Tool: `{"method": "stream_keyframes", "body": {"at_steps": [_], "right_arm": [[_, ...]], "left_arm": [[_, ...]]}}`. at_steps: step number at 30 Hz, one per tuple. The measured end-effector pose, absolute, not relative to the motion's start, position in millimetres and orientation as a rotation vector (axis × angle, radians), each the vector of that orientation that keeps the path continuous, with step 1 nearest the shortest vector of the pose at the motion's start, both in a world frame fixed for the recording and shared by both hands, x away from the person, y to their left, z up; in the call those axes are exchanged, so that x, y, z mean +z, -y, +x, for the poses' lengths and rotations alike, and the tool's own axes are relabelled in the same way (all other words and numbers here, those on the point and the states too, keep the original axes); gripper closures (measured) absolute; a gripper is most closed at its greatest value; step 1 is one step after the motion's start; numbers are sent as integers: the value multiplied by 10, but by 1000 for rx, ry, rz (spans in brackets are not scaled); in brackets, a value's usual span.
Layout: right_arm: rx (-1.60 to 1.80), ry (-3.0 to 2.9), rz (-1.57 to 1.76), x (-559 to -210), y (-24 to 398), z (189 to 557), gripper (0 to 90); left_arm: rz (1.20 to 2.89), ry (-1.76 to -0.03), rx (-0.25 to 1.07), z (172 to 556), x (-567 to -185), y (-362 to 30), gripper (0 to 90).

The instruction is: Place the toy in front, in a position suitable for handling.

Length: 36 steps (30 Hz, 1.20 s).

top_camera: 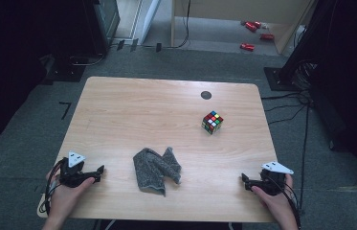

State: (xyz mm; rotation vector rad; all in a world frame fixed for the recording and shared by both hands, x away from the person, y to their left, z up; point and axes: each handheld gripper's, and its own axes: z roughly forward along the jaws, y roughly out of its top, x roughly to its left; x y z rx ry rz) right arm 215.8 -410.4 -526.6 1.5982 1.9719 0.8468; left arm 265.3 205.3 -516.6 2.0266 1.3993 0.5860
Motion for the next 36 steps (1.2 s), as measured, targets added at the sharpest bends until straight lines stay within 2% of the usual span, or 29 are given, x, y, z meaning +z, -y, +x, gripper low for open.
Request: {"method": "stream_keyframes", "body": {"at_steps": [2,6,14,21,31,35,36], "right_arm": [[847,-1971,1599,-5266,4107,2165,0],[846,-1970,1600,-5266,4110,2172,0],[845,-1969,1600,-5266,4111,2173,0],[846,-1970,1599,-5266,4111,2174,0],[846,-1969,1599,-5266,4110,2174,0],[843,-1959,1608,-5266,4102,2177,0],[841,-1960,1610,-5265,4099,2179,0]], "left_arm": [[2025,-1399,607,2650,-5159,-2037,81],[1989,-1351,569,2672,-5083,-1890,81],[1971,-1213,451,2703,-4930,-1457,81],[2006,-1106,354,2720,-4906,-1072,83],[2056,-1002,302,2715,-4883,-669,85],[2093,-980,322,2707,-4945,-604,181],[2089,-971,326,2702,-4959,-613,263]]}}
